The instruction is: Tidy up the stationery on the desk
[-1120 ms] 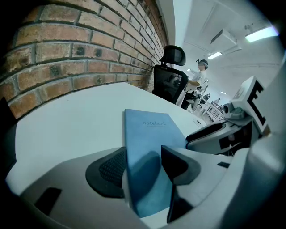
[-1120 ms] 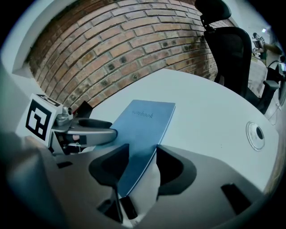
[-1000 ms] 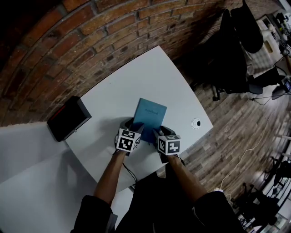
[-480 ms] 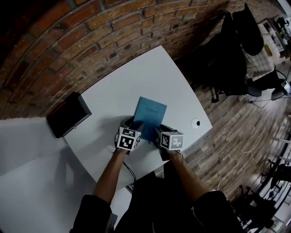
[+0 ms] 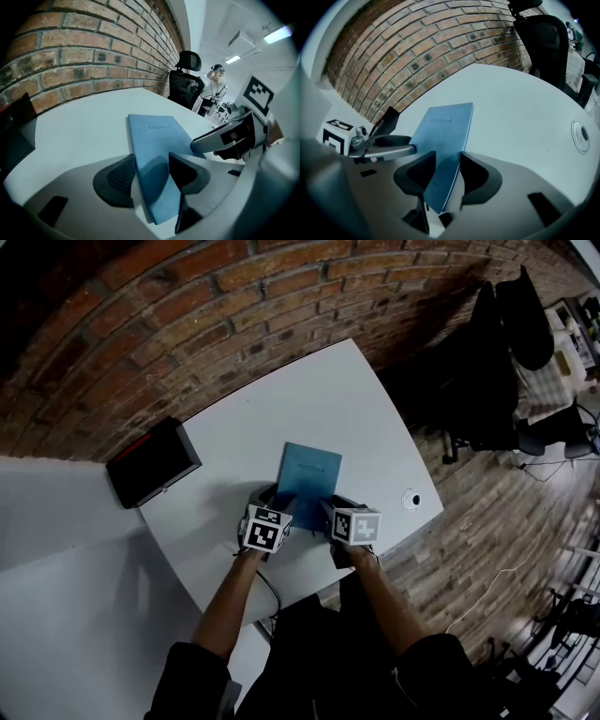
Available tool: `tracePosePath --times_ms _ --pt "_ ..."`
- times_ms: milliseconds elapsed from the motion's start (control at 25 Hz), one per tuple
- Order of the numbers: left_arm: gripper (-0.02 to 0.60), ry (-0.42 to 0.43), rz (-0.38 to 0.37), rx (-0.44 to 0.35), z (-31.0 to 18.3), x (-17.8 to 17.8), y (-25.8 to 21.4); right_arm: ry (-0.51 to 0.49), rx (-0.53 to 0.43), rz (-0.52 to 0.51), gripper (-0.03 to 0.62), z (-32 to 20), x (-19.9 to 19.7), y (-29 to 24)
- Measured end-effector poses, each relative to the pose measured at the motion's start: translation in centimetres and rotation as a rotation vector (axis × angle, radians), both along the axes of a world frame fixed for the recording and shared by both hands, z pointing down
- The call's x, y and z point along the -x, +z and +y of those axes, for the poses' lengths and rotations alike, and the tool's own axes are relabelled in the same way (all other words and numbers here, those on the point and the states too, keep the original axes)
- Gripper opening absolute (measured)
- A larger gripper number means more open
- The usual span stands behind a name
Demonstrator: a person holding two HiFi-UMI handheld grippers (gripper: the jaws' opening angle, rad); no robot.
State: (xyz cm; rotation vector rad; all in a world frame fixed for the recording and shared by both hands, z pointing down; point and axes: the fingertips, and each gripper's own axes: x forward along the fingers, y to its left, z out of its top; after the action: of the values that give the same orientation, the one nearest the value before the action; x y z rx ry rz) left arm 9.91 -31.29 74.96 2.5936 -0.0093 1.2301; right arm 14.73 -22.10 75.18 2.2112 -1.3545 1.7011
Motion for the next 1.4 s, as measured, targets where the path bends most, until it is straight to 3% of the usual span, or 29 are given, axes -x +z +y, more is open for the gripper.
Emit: tracePosePath --times_ms 440,840,1400 --pt "0.235 -0.088 -0.017 0.003 -0.5 4.0 -0.1 -0.178 0.068 0.033 0.176 -2.0 1.9 0.2" --pt "0.235 -0.151 -0.031 0.007 -0.7 7.2 -0.3 -0.276 0.103 0.028 0.176 -3.2 4.0 0.1" --pt "0.235 -0.310 -0.045 0.026 -1.2 13.5 -0.4 -0.427 0.114 0.040 0.176 -5.6 9.1 0.1"
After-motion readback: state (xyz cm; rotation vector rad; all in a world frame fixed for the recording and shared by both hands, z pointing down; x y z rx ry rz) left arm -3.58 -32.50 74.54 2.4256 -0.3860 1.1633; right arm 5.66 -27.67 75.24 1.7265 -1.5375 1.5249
